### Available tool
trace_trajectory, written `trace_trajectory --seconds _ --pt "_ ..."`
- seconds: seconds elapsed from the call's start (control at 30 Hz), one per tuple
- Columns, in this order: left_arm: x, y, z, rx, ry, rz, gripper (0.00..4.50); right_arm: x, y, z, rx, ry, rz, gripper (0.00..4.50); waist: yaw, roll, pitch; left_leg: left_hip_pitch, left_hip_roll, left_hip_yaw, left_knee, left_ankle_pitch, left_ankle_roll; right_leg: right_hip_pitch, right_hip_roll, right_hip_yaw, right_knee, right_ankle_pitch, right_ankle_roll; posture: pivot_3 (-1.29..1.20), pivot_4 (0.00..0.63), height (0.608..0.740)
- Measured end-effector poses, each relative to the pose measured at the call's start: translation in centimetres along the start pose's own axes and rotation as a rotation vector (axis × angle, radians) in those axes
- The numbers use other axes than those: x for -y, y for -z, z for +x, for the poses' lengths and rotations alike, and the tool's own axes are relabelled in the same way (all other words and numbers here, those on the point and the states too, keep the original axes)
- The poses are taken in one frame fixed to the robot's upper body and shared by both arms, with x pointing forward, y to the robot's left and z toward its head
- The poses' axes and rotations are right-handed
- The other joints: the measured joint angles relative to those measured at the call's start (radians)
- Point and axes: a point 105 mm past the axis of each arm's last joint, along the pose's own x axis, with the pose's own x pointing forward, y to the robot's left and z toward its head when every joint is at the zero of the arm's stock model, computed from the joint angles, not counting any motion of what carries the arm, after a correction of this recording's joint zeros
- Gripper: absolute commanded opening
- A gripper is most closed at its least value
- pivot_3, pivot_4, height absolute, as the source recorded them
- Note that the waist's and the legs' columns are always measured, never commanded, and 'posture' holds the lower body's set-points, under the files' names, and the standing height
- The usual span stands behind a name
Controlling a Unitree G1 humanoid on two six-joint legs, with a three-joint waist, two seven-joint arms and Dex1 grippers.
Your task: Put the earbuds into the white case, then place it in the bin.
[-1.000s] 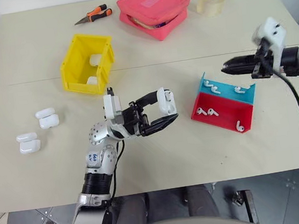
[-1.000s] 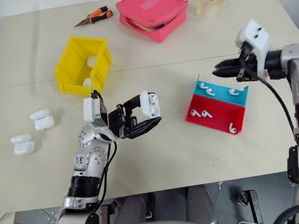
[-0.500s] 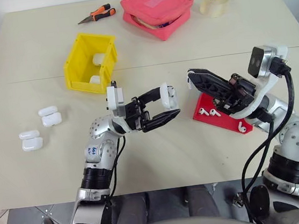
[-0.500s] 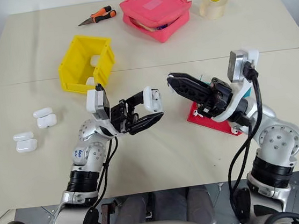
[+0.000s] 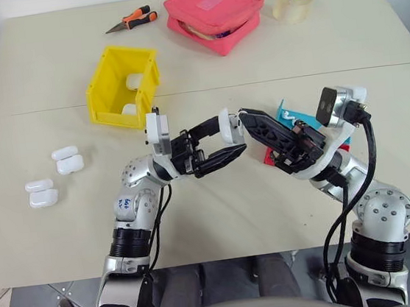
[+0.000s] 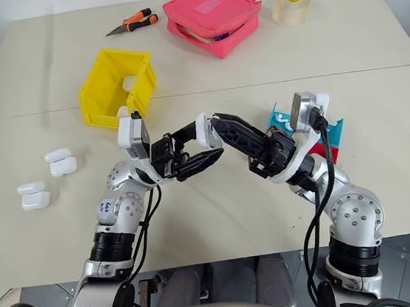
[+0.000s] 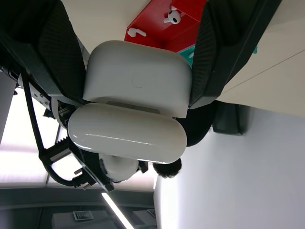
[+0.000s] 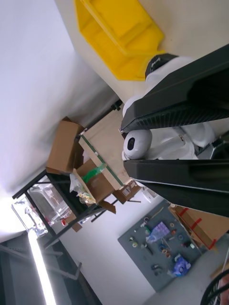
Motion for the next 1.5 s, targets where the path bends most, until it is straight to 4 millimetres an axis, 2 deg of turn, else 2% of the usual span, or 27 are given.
trace_trajectory --seconds 0.6,0.83,1.03,1.17,1.23,1.33,1.43,1.5 --pt "-0.1 -0.3 0.0 0.004 -0.012 -0.003 2.90 0.3 1.6 -0.1 -0.006 0.008 -0.051 0.74 -0.011 0.000 0.000 0.000 0.000 0.000 -0.001 0.000 0.000 0.000 0.000 0.000 0.000 0.000 0.000 0.00 0.150 0.740" --pt "-0.2 0.4 -0.3 -0.008 -0.027 -0.025 2.90 0.5 2.1 -0.2 -0.097 0.017 -0.201 0.74 -0.010 0.000 0.000 0.000 0.000 0.000 -0.001 0.000 0.000 0.000 0.000 0.000 0.000 0.000 0.000 0.00 0.150 0.740" --pt "-0.7 0.3 -0.8 -0.001 -0.061 -0.026 2.90 0.7 2.4 -0.7 -0.169 0.023 -0.269 2.47 -0.010 0.000 0.000 0.000 0.000 0.000 -0.001 0.000 0.000 0.000 0.000 0.000 0.000 0.000 0.000 0.00 0.150 0.740" --pt "-0.6 0.1 -0.7 0.010 -0.052 -0.026 2.90 0.7 2.0 -0.8 -0.186 0.014 -0.291 3.88 -0.008 0.000 0.000 0.000 0.000 0.000 -0.001 0.000 0.000 0.001 0.000 0.000 -0.001 0.000 0.000 0.00 0.150 0.740" --pt "-0.2 -0.1 -0.4 0.013 -0.028 -0.019 2.90 0.7 1.9 -1.2 -0.204 0.020 -0.273 3.88 -0.005 0.000 0.000 0.000 0.000 0.000 -0.001 0.000 0.000 0.001 0.000 0.000 -0.001 0.000 0.000 0.00 0.150 0.740" --pt "-0.1 -0.3 -0.6 -0.006 -0.020 -0.002 2.90 1.0 0.2 -2.3 -0.215 0.058 -0.303 3.88 -0.004 0.000 0.000 0.000 0.000 0.000 -0.001 0.000 0.000 0.001 0.000 0.000 -0.001 0.000 0.000 0.00 0.150 0.740" --pt "-0.5 -0.1 -1.7 -0.072 -0.044 0.025 2.90 1.6 -1.0 -3.7 -0.262 0.109 -0.352 3.28 -0.003 0.000 0.000 0.000 0.001 0.000 -0.001 0.000 0.000 0.001 0.000 0.000 -0.001 0.000 0.000 0.00 0.150 0.740" --pt "-0.9 0.2 -2.5 -0.161 -0.069 0.083 2.90 1.9 -1.3 -4.3 -0.316 0.131 -0.382 2.61 -0.003 0.000 0.000 0.000 0.001 0.001 -0.001 0.000 0.000 0.001 0.000 0.000 -0.001 0.000 0.000 0.00 0.150 0.740"
